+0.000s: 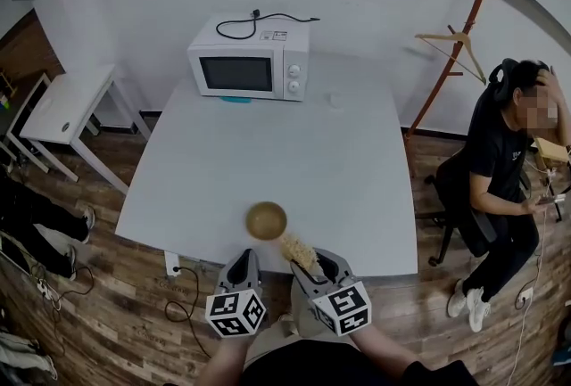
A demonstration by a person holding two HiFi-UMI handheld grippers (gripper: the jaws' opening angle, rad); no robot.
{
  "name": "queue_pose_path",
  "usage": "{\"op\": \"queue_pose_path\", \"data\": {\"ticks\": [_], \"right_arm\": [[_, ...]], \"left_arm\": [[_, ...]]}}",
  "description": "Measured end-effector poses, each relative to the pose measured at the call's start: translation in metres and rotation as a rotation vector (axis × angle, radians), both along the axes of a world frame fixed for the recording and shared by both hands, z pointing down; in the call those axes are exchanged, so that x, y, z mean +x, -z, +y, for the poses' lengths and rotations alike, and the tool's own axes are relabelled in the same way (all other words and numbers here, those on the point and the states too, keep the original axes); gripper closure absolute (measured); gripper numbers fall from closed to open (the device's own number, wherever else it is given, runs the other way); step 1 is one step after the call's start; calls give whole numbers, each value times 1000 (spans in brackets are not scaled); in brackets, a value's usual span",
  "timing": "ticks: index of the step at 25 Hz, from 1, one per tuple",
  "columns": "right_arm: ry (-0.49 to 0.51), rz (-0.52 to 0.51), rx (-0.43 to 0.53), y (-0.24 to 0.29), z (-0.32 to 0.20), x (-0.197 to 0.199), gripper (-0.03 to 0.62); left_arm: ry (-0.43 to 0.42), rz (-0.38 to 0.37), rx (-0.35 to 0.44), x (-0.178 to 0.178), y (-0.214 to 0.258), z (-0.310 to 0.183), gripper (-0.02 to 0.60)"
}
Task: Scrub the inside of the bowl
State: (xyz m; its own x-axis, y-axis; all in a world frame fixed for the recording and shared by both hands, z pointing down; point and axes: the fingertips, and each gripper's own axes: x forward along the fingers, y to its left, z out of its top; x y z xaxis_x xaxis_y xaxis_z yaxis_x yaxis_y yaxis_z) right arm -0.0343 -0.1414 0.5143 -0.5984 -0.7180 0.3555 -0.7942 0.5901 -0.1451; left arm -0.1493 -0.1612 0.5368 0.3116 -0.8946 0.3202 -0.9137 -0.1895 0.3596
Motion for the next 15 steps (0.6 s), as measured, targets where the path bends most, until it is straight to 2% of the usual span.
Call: {"op": "queue_pose_path", "data": {"ticks": [15], "right_arm": [[9,-26,41,11,14,-2,416]], "left_arm": [[-37,-18,28,8,12,18,563]]}}
